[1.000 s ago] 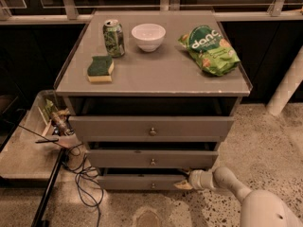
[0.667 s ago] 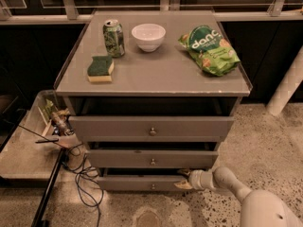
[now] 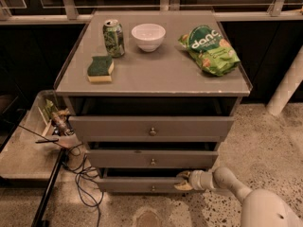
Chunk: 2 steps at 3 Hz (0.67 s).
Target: Open bottom drawer
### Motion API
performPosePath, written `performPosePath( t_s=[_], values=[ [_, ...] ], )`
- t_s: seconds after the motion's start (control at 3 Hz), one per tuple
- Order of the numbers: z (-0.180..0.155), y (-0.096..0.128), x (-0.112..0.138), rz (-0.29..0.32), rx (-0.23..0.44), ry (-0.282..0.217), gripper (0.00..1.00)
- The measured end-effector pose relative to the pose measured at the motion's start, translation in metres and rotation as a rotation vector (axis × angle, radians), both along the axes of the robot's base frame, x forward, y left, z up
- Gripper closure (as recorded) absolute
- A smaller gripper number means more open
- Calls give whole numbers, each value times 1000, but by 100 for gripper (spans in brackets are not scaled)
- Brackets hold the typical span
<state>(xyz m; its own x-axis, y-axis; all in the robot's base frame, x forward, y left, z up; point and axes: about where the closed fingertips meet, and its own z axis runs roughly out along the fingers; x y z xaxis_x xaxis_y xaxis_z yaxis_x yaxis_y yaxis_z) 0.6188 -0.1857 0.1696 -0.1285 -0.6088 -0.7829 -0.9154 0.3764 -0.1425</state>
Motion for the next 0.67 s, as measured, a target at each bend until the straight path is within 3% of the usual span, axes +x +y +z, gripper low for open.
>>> performPosePath(
  t_s=[0.67],
  values=[
    [2, -4, -17, -14, 9, -7, 100]
  ],
)
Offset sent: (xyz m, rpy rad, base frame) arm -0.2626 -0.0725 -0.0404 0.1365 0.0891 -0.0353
